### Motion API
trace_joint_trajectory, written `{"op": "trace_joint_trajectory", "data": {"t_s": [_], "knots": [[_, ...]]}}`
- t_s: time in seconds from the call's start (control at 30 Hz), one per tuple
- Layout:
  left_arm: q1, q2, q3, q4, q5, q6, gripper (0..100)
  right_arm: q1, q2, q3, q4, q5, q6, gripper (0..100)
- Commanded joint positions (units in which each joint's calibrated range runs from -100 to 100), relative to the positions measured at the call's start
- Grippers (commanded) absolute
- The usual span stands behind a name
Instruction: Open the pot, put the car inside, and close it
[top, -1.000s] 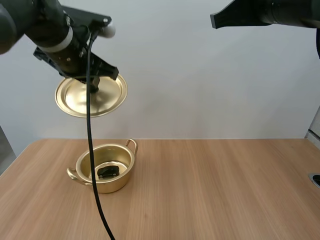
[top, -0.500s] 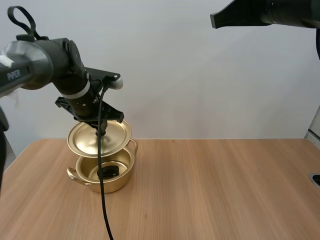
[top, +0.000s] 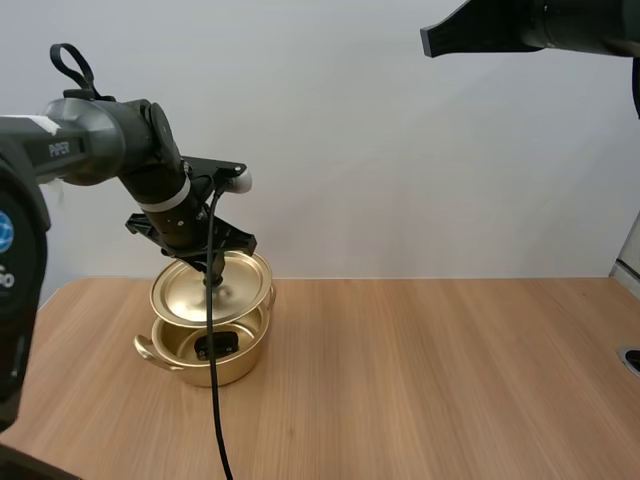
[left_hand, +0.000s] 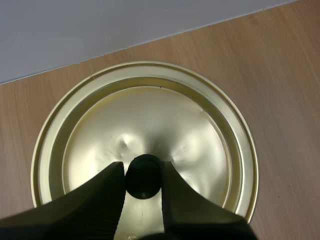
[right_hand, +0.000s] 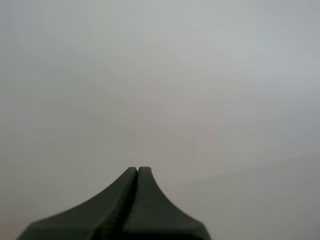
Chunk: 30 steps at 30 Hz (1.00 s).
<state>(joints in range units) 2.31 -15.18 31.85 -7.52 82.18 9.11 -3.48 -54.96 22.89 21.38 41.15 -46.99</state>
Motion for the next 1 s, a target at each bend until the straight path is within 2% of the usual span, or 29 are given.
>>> {"op": "trace_joint_trajectory", "data": {"t_s": [0.0,0.2,0.47,0.83,0.93,0.97], "knots": [[0.04,0.27,-0.02,0.21,-0.14,-0.01,0,-0.01,-0.05,0.08,-0.01,-0.06,0.01,0],[0.04,1.24,1.72,1.36,-1.82,-0.1,0,-0.01,-0.05,0.08,-0.11,-0.06,-0.1,0],[0.04,1.4,7.98,1.95,-11.04,-0.1,0,-0.01,-0.05,0.08,-0.23,-0.06,-0.19,0],[0.04,1.4,11.42,2.07,-14.93,-0.1,1,-0.01,-0.05,0.08,-0.23,-0.06,-0.19,0],[0.04,1.4,12.05,2.07,-15.28,-0.1,15,-0.01,-0.05,0.08,-0.23,-0.06,-0.19,0],[0.04,1.4,12.05,2.07,-15.28,-0.1,22,-0.01,-0.05,0.08,-0.23,-0.06,-0.19,0]]}}
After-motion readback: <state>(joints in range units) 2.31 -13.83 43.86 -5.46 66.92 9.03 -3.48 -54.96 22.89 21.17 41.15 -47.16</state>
